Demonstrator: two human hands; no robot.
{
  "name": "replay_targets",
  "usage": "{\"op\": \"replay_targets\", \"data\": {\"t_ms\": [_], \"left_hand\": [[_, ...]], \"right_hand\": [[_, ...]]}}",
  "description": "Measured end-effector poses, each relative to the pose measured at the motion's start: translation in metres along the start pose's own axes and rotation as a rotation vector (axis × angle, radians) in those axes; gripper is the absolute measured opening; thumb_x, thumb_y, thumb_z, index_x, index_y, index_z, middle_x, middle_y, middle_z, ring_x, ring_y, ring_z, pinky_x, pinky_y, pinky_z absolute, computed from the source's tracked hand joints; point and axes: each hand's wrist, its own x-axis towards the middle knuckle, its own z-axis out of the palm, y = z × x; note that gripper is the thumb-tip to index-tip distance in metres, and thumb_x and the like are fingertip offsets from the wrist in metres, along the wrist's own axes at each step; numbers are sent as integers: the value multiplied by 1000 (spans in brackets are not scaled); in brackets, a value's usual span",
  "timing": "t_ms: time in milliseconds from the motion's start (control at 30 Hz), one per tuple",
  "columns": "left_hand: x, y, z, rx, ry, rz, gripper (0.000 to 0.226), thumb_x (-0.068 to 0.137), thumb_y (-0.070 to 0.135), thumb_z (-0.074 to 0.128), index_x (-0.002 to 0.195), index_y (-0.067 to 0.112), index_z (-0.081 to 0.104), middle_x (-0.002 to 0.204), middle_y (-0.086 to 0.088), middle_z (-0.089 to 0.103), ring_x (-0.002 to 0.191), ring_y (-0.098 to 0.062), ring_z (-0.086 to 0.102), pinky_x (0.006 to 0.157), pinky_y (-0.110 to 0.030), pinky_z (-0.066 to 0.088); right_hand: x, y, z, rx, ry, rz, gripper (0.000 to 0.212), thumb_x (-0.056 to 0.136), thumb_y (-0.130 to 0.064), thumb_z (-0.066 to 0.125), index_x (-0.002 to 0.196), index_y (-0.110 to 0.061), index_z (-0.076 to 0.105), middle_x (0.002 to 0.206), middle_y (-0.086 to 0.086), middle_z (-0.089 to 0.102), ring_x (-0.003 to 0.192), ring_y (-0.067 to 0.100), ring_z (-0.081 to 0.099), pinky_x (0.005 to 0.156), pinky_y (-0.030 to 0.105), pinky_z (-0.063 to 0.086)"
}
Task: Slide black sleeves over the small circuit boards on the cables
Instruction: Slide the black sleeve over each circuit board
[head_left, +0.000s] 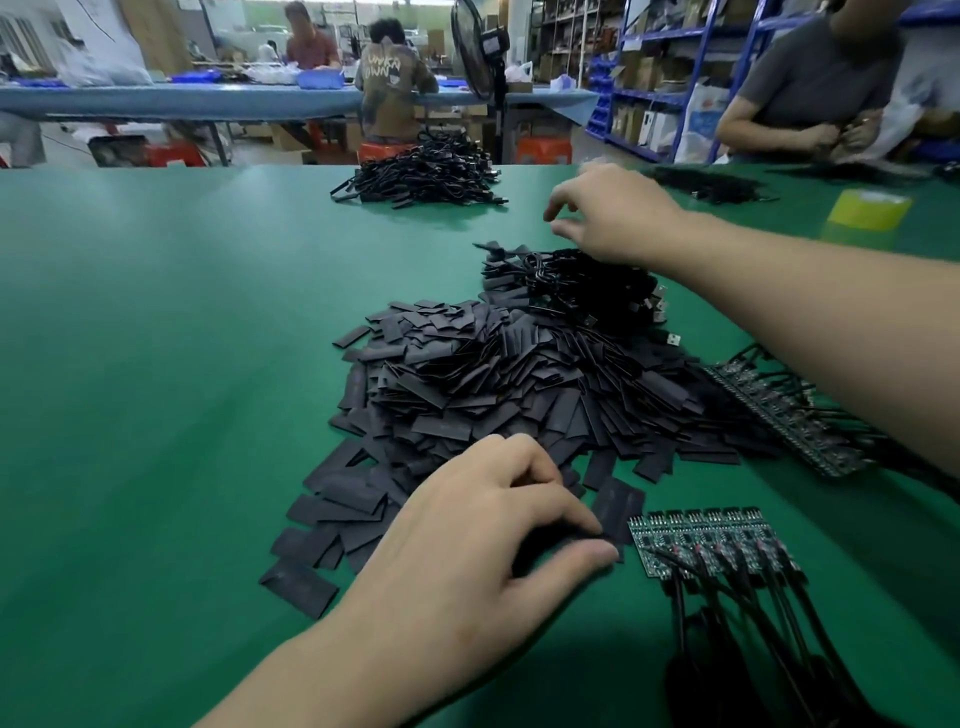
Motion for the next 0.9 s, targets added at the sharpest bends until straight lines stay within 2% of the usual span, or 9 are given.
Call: {"op": "replay_targets", "data": {"t_ms": [133,200,267,333,433,567,700,800,900], "left_hand": [[-1,1,0,6,-13,-11,38,90,66,46,102,41,72,97,22,48,99,1,50,83,-12,39],[0,1,0,5,-10,-20,37,90,65,47,101,41,73,96,21,49,98,2,50,82,-10,38],[1,1,1,3,-11,-23,35,90,63,48,101,42,73,96,21,50,98,0,51,83,-11,38],[2,1,2,2,-12,-21,33,91,62,49,101,41,73,95,20,51,98,-1,53,84,-16,41],[2,2,4,-7,-4,-24,31,90,61,51,100,42,73,95,20,52,98,-4,55,84,-23,46],[1,3,5,-23,0,-18,24,91,59,56,102,43,71,96,21,54,99,-2,56,84,-27,49],[1,5,4,-3,-16,17,23,92,55,58,108,44,70,98,21,54,98,1,56,84,-22,46],[1,7,3,-20,-17,21,24,94,53,56,110,42,70,98,20,57,98,0,57,84,-22,47],[3,8,2,-137,46,-27,18,94,44,61,104,35,73,93,18,65,92,-1,63,79,-18,46]], "right_hand": [[-51,-18,-11,216,85,-73,19,101,-31,59,112,-23,73,107,2,60,103,24,60,90,39,48],[-89,-26,-23,314,59,-126,16,99,-30,62,106,-25,75,99,-5,64,94,13,61,84,27,48],[-127,-31,-40,397,-68,-177,13,96,-34,65,100,-30,76,93,-16,69,84,-2,62,71,8,42],[-160,-33,-56,430,-284,-207,12,90,-43,67,92,-35,76,84,-22,72,79,-8,64,68,4,43],[-193,-28,-65,351,-518,-200,26,80,-60,63,87,-38,74,83,-22,72,78,-5,67,72,16,51],[-217,-23,-52,159,-545,-215,49,74,-78,51,101,-40,65,99,-25,61,94,-4,59,86,26,52],[-224,-22,-43,259,-536,-192,35,79,-69,65,95,-39,60,99,-22,55,97,-4,54,86,23,47],[-221,-24,-48,435,-522,-131,27,78,-57,75,86,-37,59,87,-18,61,76,-5,55,67,15,43],[-213,-31,-55,687,-478,-78,24,76,-49,77,85,-34,61,80,-13,64,71,8,60,67,31,51]]}}
